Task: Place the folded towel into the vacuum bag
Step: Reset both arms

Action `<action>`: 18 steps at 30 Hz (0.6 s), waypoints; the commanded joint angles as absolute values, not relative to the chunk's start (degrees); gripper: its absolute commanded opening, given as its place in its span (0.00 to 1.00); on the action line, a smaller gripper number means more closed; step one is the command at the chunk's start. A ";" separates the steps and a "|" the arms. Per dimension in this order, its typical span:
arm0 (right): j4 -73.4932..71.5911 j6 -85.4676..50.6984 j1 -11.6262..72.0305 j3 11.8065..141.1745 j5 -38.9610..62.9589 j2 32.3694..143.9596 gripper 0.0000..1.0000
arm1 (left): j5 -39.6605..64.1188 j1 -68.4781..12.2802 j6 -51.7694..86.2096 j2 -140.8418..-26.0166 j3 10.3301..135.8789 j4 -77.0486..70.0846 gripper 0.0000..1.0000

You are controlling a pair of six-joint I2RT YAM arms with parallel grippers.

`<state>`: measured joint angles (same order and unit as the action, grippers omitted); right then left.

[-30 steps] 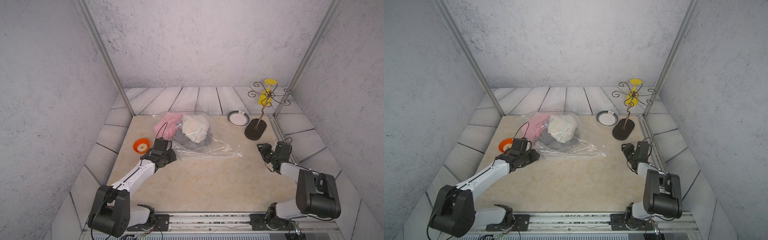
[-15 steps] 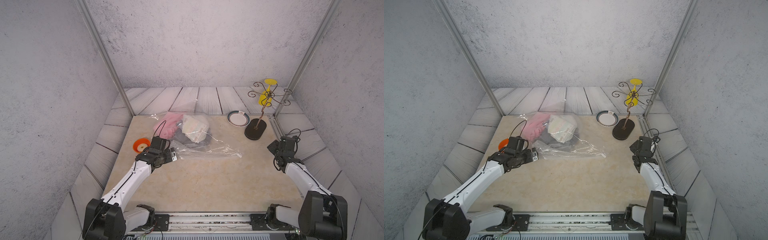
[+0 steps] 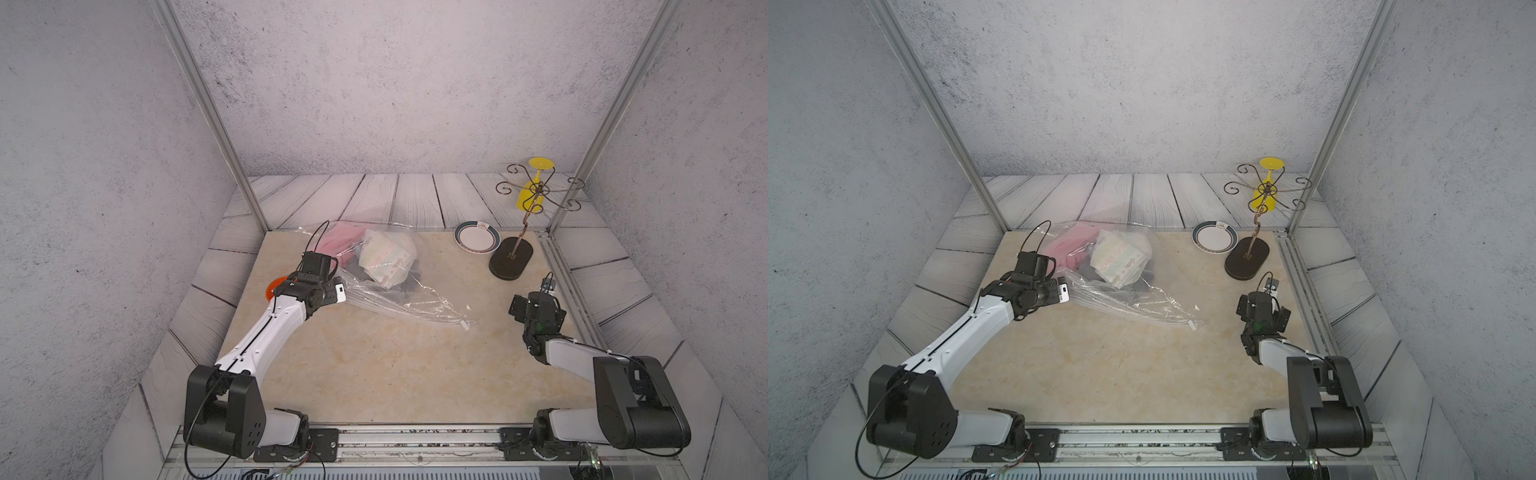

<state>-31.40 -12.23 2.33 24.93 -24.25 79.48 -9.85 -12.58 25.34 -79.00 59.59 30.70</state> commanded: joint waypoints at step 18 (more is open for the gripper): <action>-52.31 -4.91 1.75 21.97 -14.06 89.03 0.99 | -22.89 -4.76 12.53 -85.84 50.97 8.15 1.00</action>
